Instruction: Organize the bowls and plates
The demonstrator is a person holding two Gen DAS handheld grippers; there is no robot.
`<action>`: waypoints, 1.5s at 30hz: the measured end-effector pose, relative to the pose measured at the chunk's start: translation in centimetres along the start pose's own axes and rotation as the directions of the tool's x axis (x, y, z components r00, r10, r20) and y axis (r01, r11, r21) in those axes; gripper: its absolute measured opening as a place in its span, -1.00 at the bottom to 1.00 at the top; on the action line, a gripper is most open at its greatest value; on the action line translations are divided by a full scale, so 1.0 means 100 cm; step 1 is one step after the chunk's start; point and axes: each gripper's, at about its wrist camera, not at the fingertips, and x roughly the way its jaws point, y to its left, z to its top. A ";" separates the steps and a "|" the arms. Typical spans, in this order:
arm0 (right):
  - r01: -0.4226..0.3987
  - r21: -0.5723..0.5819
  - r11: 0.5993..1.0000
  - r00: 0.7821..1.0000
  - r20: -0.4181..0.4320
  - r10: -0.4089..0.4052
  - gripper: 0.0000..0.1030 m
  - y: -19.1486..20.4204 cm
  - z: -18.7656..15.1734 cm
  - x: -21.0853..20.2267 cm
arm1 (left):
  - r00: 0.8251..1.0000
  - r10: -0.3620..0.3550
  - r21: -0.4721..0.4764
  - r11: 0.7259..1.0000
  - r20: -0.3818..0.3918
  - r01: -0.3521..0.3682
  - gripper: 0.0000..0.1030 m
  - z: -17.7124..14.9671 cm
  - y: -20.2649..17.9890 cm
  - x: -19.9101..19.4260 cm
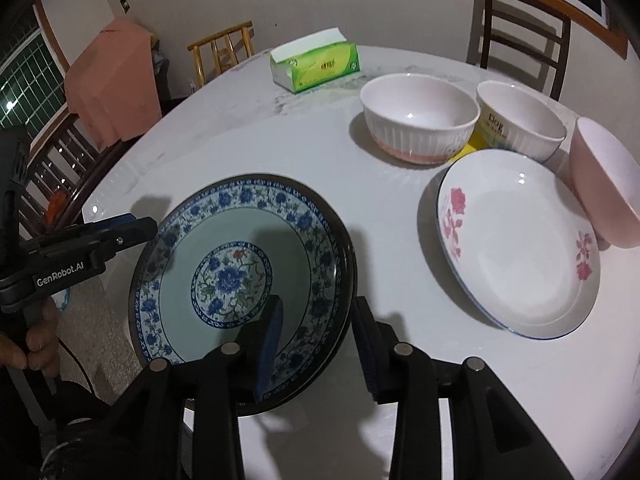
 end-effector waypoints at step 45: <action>0.150 0.271 0.951 0.962 0.182 -0.203 -0.31 -0.208 -0.019 -0.030 | 0.983 -0.182 0.172 0.969 -0.005 0.180 0.03 0.030 -0.192 0.076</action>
